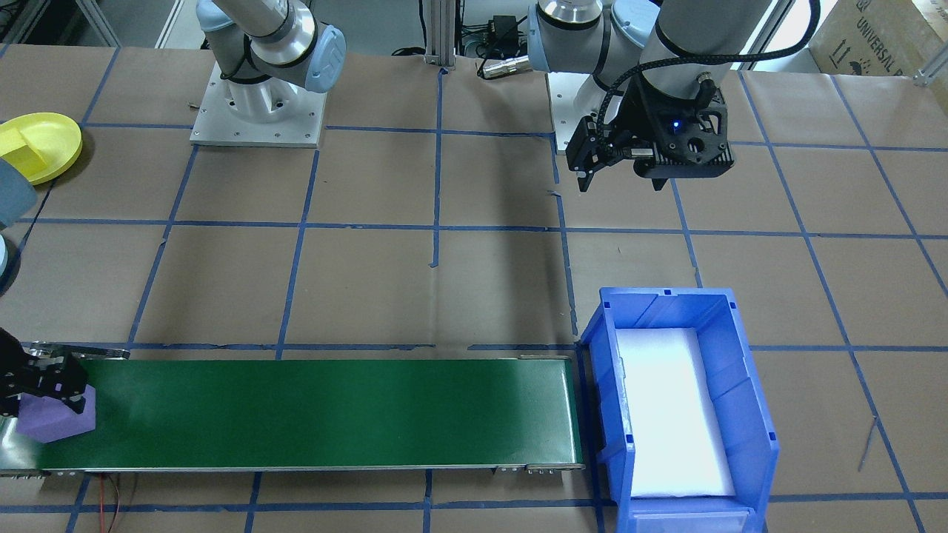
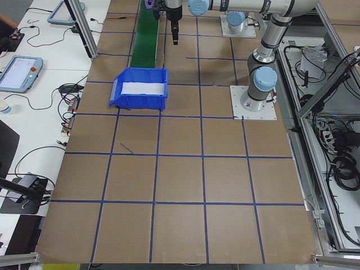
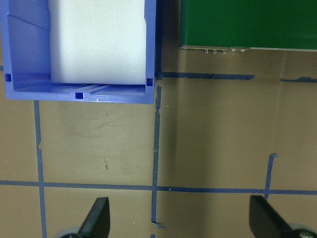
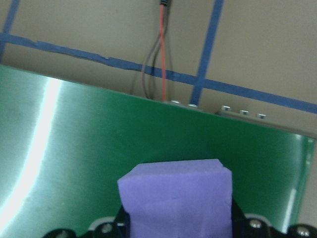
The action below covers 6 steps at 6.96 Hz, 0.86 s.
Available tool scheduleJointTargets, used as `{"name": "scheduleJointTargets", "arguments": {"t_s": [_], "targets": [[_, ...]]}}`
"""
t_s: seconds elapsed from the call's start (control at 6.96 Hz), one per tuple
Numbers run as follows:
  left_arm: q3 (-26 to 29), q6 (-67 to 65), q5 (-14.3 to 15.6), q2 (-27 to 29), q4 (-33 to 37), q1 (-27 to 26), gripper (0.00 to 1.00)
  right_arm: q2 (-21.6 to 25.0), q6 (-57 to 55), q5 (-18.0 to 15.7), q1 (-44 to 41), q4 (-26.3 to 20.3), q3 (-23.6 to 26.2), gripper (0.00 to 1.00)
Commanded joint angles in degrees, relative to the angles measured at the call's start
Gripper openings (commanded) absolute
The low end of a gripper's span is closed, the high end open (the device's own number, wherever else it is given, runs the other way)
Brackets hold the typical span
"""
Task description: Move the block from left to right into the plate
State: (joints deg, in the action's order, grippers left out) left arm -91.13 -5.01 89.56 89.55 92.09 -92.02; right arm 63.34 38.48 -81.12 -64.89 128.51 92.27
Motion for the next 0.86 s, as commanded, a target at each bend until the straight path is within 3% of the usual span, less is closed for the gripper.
{"name": "scheduleJointTargets", "arguments": {"t_s": [0.0,0.43,0.72], "targets": [[0.0,0.0,0.0,0.1,-0.1,0.0,1.00,3.3,1.0,-8.2,4.4,2.2,0.7,0.24],[0.4,0.0,-1.3,0.1,0.0,0.0,1.00,6.9,18.2,-6.7,25.0,1.5,4.5,0.24],[0.3,0.1,-1.4,0.1,0.0,-0.1,1.00,6.9,24.2,-2.0,36.8,2.0,13.4,0.25]]}}
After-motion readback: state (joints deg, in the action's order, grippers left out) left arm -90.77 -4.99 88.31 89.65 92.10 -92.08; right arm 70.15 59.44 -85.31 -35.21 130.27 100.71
